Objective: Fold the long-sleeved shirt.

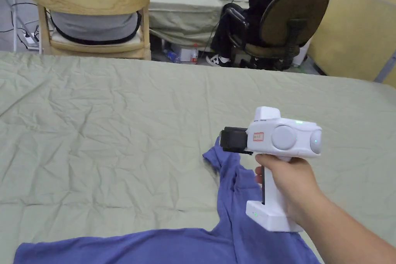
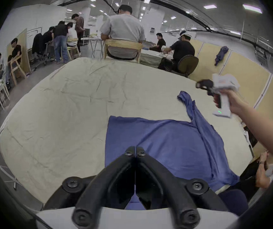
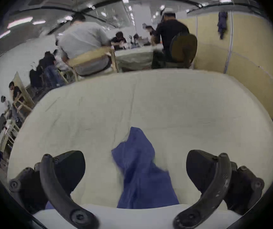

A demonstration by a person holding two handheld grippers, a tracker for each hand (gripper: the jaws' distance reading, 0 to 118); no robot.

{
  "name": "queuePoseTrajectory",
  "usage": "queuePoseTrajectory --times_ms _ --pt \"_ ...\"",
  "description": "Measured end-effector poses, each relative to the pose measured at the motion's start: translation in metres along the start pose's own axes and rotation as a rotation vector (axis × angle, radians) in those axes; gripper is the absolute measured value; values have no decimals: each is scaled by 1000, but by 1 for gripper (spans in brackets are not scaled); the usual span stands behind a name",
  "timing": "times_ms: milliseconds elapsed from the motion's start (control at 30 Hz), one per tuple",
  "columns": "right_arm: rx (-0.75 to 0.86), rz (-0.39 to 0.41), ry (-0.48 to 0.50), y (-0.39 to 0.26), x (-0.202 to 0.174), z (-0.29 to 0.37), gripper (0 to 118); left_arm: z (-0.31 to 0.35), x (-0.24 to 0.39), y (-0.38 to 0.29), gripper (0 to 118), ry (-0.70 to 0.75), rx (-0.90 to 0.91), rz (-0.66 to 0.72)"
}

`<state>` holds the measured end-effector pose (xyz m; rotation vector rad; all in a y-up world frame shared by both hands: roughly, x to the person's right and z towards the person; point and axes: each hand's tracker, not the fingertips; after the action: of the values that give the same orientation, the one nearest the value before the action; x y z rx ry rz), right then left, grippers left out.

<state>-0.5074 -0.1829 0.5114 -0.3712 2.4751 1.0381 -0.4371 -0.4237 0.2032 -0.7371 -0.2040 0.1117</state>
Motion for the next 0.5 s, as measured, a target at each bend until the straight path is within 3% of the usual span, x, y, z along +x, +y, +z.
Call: queuePoseTrajectory --times_ms 33,67,133,167,200,300,333,400,500 --pt "-22 -14 -16 5 -2 -24 118 3 1 -4 0 1 -5 -2" --pt "-76 -44 -48 4 0 -36 108 1 0 -7 0 -2 -12 -7" --pt "-201 -85 -72 3 -1 -68 68 4 -3 -19 0 6 -27 -1" --pt "-246 -90 -78 0 1 -78 43 3 0 -27 0 2 -39 2" --pt "-295 -97 -93 -2 3 -87 28 0 2 -34 0 -2 -46 7" --pt "-259 -129 -51 3 11 -70 10 5 0 -43 0 4 -68 11" --pt "-235 -130 -64 5 9 -53 10 6 -1 -41 0 7 -71 9" --pt "-159 -18 -51 13 6 -12 10 0 3 -34 0 -2 -66 13" --pt "-88 70 -11 25 14 46 10 -14 11 -14 0 -20 -40 10"
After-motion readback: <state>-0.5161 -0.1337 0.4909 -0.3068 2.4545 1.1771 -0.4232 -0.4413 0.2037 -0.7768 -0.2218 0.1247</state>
